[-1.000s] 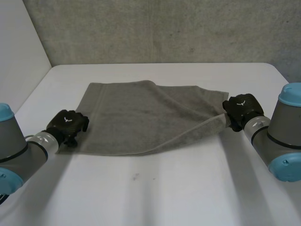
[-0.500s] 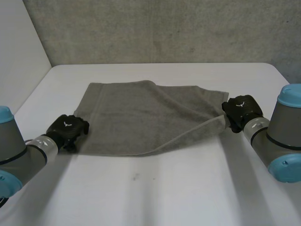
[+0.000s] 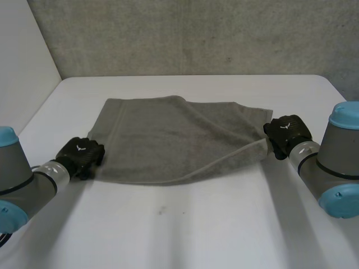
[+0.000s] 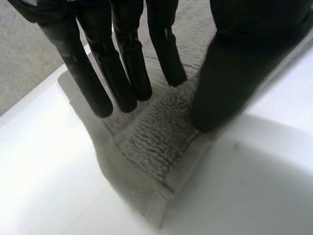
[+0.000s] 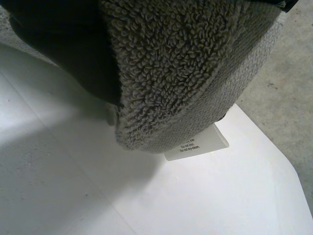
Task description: Fold the towel.
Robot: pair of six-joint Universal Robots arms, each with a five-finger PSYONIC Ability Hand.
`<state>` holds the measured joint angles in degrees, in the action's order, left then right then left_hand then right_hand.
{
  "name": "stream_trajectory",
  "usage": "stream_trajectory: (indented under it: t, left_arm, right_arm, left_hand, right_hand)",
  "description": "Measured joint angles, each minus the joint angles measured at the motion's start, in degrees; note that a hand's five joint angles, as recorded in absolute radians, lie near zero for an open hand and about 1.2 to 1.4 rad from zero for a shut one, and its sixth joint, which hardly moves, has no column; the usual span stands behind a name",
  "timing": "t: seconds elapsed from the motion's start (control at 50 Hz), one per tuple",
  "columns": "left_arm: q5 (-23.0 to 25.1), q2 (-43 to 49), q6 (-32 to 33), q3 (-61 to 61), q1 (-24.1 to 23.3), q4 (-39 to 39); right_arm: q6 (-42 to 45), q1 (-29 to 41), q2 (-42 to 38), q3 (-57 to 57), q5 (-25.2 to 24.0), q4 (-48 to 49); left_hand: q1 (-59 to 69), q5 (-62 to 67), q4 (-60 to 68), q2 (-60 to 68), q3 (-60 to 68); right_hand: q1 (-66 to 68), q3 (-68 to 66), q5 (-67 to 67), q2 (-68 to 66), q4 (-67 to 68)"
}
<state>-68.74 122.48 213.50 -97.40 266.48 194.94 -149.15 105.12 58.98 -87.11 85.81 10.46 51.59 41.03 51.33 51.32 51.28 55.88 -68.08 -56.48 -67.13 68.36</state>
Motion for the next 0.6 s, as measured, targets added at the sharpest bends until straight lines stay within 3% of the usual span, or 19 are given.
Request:
stream_trajectory:
  t: [0.18,0.4,0.48,0.6]
  left_arm:
    - [-0.13,0.70,-0.03,2.45,-0.06,0.67]
    - [-0.76,-2.95,-0.36,2.38,-0.19,0.66]
    - [-1.32,-6.91,-0.57,0.83,-0.14,-0.38]
    - [-4.06,-14.34,-0.37,-1.61,0.07,-7.02]
  right_arm:
    - [0.04,0.00,-0.08,0.01,-0.03,0.00]
    - [0.18,-0.25,1.85,0.23,0.17,-0.86]
    - [1.19,-0.38,4.25,0.23,0.10,-3.45]
    - [10.14,-0.51,9.30,-0.22,-0.07,-17.28]
  left_hand:
    - [14.52,16.11,16.57,16.78,16.69]
    - [15.21,17.45,18.33,18.28,18.22]
    - [15.39,17.44,18.34,18.29,18.24]
    - [15.40,17.45,18.34,18.29,18.25]
  right_hand:
    - [0.00,0.02,0.00,0.00,0.00]
    - [0.00,0.02,0.00,0.00,0.00]
    - [0.00,0.02,0.00,0.00,0.00]
    - [0.00,0.02,0.00,0.00,0.00]
